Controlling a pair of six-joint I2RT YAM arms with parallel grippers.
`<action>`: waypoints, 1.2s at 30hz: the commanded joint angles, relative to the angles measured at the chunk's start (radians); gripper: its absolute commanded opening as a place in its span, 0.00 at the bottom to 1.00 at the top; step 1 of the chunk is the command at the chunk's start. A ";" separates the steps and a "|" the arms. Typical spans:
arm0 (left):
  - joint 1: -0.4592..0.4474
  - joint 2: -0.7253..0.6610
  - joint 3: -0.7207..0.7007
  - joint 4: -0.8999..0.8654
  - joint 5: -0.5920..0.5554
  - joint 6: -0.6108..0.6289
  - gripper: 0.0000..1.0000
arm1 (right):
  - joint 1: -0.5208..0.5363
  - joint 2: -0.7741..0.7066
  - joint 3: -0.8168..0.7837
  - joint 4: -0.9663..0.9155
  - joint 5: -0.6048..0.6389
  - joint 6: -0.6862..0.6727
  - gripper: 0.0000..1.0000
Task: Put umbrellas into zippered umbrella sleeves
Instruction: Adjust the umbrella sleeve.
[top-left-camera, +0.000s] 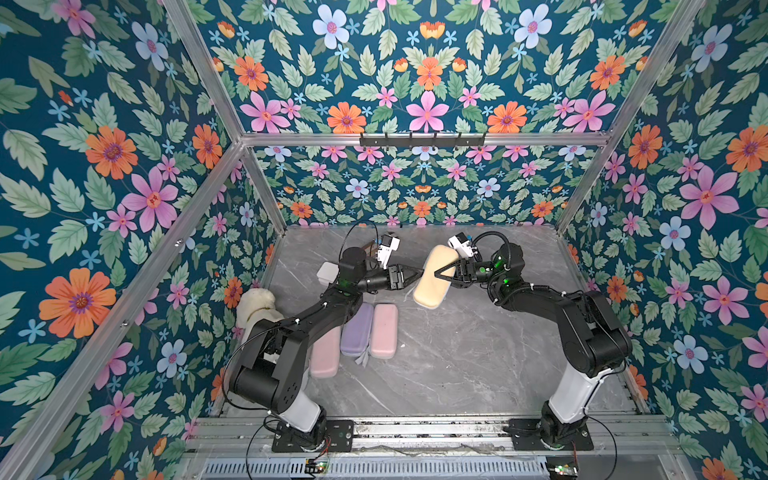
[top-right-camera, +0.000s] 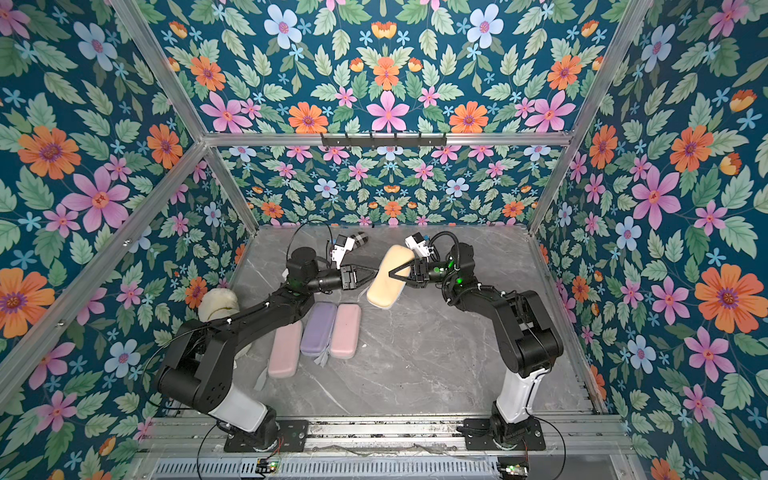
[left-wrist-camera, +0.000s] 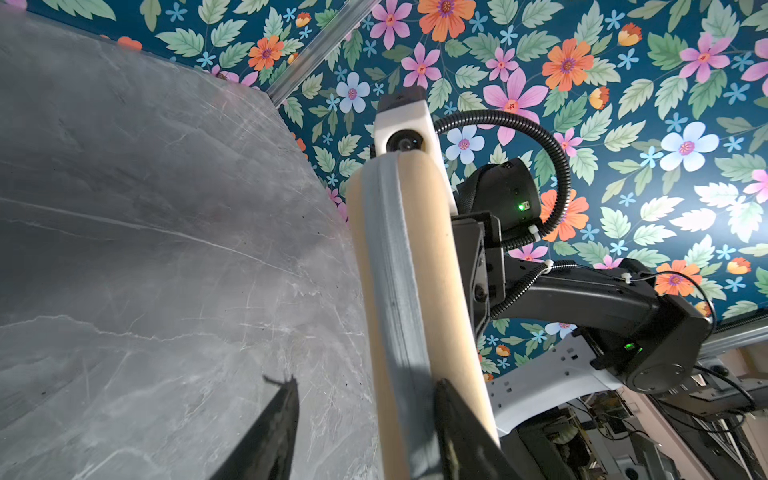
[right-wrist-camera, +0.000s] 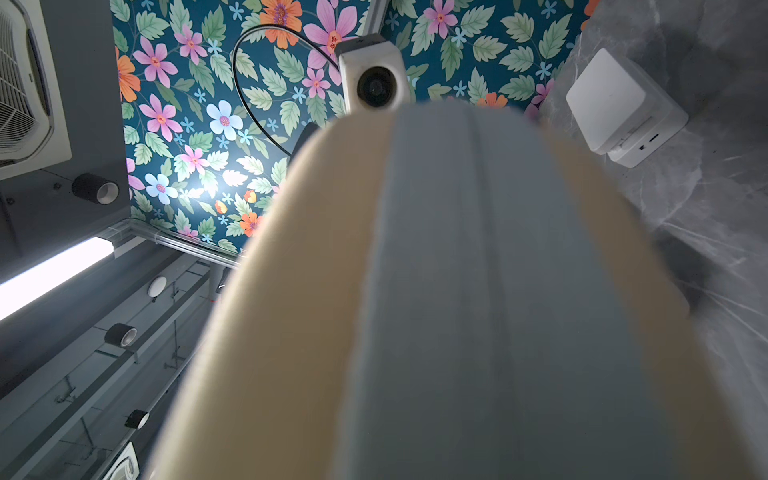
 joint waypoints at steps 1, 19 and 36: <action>-0.034 0.007 0.013 0.038 0.127 -0.008 0.56 | 0.028 -0.027 0.015 -0.049 0.028 -0.081 0.04; 0.029 0.117 -0.077 0.936 0.136 -0.701 0.67 | 0.028 -0.127 0.029 -0.330 0.027 -0.263 0.04; -0.017 -0.048 -0.007 -0.114 0.175 0.104 0.37 | 0.039 -0.170 0.158 -0.731 0.088 -0.484 0.13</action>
